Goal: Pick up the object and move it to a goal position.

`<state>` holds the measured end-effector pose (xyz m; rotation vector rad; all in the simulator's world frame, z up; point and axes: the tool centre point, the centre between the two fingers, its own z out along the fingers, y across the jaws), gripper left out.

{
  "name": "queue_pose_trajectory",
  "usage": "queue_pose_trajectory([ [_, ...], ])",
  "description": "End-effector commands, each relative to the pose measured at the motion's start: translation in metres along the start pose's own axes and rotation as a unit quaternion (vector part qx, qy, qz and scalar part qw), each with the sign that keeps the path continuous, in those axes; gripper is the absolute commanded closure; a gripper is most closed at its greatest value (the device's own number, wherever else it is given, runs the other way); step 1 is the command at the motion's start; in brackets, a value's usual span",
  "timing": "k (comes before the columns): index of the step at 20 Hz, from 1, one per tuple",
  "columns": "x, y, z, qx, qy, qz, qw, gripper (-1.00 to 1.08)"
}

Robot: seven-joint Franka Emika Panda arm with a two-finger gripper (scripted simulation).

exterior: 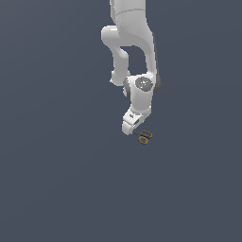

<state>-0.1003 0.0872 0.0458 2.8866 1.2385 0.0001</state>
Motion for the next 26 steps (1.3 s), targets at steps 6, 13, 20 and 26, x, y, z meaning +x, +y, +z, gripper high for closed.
queue_pose_trajectory([
  [6, -0.001, -0.001, 0.031, 0.000, 0.000, -0.002, 1.0000, -0.92],
  [13, 0.000, -0.001, 0.038, 0.000, 0.000, -0.002, 1.0000, 1.08],
  [20, 0.000, -0.001, 0.038, 0.000, 0.000, -0.002, 1.0000, 1.08],
  [26, 0.000, 0.000, 0.035, 0.000, 0.001, -0.006, 1.0000, 1.08],
])
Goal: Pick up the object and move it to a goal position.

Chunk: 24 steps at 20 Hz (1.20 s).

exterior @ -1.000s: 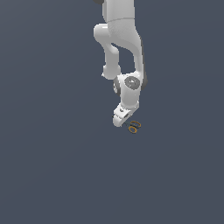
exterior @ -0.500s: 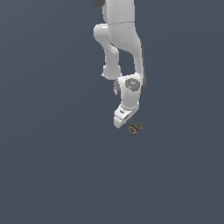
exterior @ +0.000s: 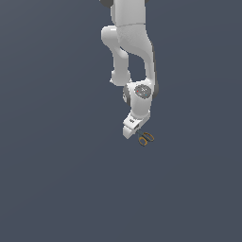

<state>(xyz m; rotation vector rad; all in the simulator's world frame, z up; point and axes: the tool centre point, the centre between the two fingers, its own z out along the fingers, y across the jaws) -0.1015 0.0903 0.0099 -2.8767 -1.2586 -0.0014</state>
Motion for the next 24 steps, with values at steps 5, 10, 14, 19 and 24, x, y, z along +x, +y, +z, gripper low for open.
queue_pose_trajectory([
  [5, -0.011, 0.022, -0.006, -0.001, 0.000, 0.001, 1.0000, 1.08],
  [10, -0.028, 0.057, -0.014, 0.000, 0.000, 0.002, 1.0000, 1.08],
  [14, -0.046, 0.094, -0.024, 0.000, 0.000, 0.003, 1.0000, 1.08],
  [19, -0.067, 0.138, -0.035, 0.000, 0.000, 0.004, 1.0000, 1.08],
  [24, -0.080, 0.169, -0.043, 0.000, 0.000, 0.004, 1.0000, 1.08],
])
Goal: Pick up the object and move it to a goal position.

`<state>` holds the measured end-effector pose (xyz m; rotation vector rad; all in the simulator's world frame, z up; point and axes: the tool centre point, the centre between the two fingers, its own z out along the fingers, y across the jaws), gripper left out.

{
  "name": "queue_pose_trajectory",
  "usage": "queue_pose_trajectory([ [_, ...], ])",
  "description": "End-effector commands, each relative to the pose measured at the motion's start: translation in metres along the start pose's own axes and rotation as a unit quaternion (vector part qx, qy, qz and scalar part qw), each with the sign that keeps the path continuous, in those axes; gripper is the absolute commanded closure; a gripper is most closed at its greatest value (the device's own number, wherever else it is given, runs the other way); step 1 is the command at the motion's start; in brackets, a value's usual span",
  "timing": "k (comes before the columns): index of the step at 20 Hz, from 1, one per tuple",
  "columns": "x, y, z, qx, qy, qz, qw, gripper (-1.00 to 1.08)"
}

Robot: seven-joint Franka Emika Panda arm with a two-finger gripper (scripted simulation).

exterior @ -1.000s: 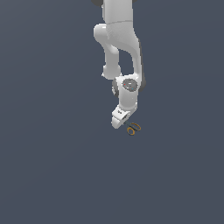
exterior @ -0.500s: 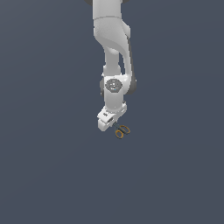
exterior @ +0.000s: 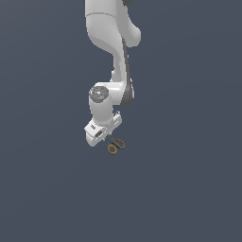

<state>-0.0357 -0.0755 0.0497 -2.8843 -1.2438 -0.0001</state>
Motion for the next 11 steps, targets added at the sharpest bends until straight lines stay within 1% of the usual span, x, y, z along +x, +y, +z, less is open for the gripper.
queue_pose_trajectory([
  [1, -0.005, 0.013, -0.003, 0.000, 0.000, -0.001, 1.0000, 1.08],
  [6, -0.009, 0.024, -0.006, 0.000, 0.000, -0.001, 1.0000, 1.08],
  [11, -0.007, 0.022, -0.005, 0.000, 0.000, 0.000, 1.0000, 1.08],
])
